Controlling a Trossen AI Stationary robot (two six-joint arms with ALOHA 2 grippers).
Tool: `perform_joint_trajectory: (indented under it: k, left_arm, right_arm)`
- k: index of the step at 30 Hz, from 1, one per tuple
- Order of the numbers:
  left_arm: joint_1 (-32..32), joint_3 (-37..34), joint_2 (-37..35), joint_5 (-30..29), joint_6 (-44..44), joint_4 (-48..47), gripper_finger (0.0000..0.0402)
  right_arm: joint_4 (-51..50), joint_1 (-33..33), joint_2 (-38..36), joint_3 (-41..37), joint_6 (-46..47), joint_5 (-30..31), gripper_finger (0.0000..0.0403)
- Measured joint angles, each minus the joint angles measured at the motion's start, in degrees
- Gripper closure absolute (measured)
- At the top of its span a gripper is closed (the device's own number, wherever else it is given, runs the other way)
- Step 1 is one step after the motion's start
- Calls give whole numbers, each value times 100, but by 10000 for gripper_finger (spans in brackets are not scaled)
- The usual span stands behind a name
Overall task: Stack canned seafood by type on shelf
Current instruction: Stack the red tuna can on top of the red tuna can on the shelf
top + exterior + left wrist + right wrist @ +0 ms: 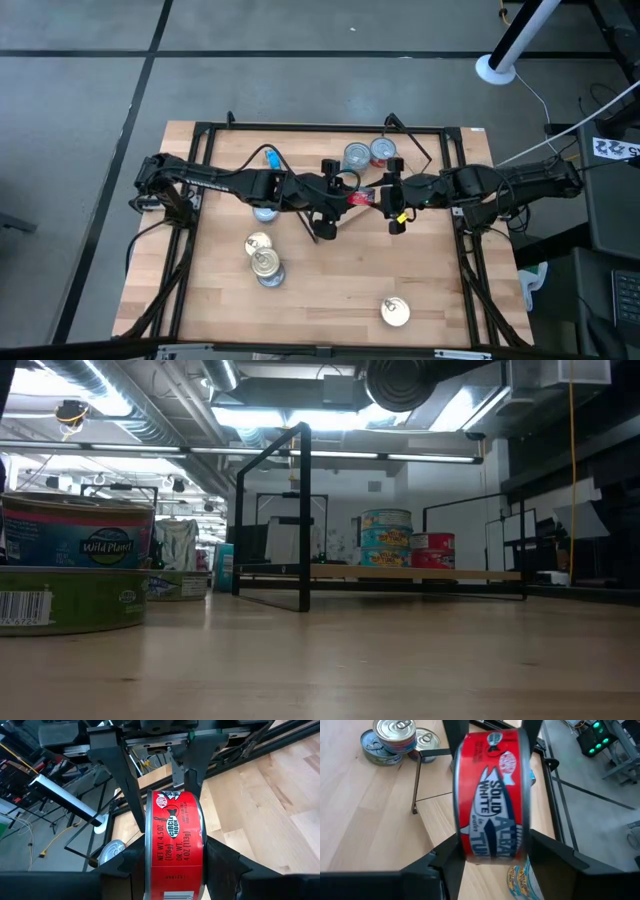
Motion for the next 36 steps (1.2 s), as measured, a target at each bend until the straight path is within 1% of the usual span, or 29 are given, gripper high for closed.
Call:
perform_joint_trajectory:
  k: [2, 4, 9, 13, 16, 20, 24, 27, 30, 33, 36]
  left_arm:
    - [0, 0, 0, 0, -4, 2, 250]
    - [0, 0, 0, -2, -5, 2, 250]
    - [2, 0, 0, 26, 0, -4, 249]
    - [-2, 0, 4, 8, -6, -2, 242]
    - [5, 0, 4, -53, -190, 18, 230]
    - [7, 0, 4, -69, -464, 34, 205]
    - [6, 0, 4, -94, -489, 13, 172]
    - [-4, 0, -12, -259, -491, -1, 151]
    - [-11, 0, -53, -321, -500, -18, 138]
    - [-11, 0, -82, -325, -500, -11, 137]
    - [-2, 0, -83, -343, -518, -20, 139]
  right_arm:
    - [6, 0, -5, 0, -99, -1, 202]
    - [5, 0, -5, 0, -212, 2, 216]
    - [-12, 2, -5, 0, -401, -18, 274]
    - [-3, 4, -5, 0, -517, 25, 275]
    - [-1, 6, -4, 0, -566, 293, 275]
    - [-129, 7, -3, 0, -587, 466, 275]
    - [-311, 4, -3, 0, -580, 563, 275]
    - [-478, 0, -3, 0, -580, 859, 275]
    - [-717, -21, -7, 0, -563, 1507, 275]
    - [-1007, -197, 23, 0, -561, 2105, 275]
    - [-1334, -538, 83, 0, -565, 2209, 275]
